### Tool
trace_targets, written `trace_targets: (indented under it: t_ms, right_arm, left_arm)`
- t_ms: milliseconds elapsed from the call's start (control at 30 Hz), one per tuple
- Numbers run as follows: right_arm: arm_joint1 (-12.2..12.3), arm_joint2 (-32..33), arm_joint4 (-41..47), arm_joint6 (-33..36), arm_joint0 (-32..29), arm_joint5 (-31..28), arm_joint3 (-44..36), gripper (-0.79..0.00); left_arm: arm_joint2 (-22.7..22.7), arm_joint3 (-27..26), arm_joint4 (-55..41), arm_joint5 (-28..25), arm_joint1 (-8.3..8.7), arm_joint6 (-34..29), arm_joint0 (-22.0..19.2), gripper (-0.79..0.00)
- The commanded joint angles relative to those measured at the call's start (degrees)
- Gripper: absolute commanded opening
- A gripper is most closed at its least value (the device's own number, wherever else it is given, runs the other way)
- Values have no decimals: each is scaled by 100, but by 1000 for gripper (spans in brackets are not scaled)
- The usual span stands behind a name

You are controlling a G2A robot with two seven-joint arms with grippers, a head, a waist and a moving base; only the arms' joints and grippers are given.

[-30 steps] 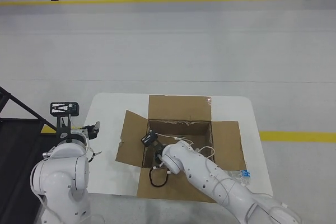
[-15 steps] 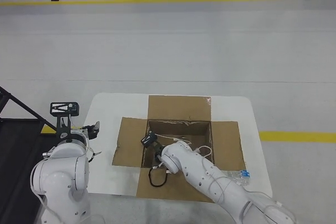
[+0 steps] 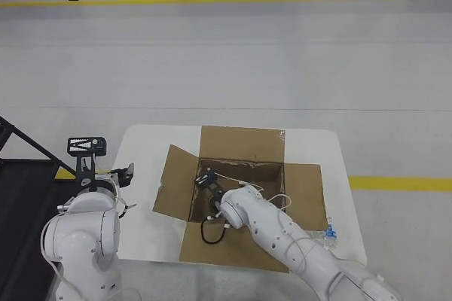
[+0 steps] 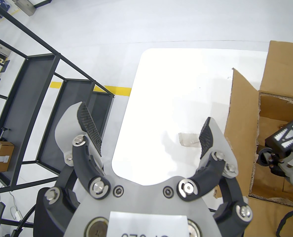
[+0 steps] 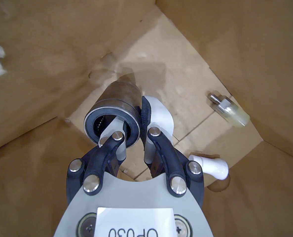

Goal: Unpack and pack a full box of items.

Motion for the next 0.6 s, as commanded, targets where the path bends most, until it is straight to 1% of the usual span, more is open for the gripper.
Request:
trace_targets:
  t_ms: [0, 133, 233, 300, 367, 467, 533, 567]
  right_arm:
    - [142, 281, -112, 108, -181, -48, -422, -785]
    - [461, 1086, -234, 251, -764, -122, -1612, -785]
    - [699, 1938, 33, 158, -1481, -349, -2699, -785]
    - [814, 2578, 667, -163, -2043, -651, -3329, -785]
    - [884, 3161, 1626, -661, -2587, -1105, -3688, -785]
    - [936, 3733, 3005, -1287, -3137, -1936, -3634, -785]
    - [945, 3933, 3873, -1586, -3342, -2454, -3383, -785]
    - [950, 3994, 4152, -1672, -3389, -2661, -3268, -785]
  left_arm:
    - [0, 0, 0, 0, 0, 0, 0, 0]
    - [0, 0, 0, 0, 0, 0, 0, 0]
    - [0, 0, 0, 0, 0, 0, 0, 0]
    - [0, 0, 0, 0, 0, 0, 0, 0]
    - [0, 0, 0, 0, 0, 0, 0, 0]
    - [0, 0, 0, 0, 0, 0, 0, 0]
    - [0, 0, 0, 0, 0, 0, 0, 0]
    - [0, 0, 0, 0, 0, 0, 0, 0]
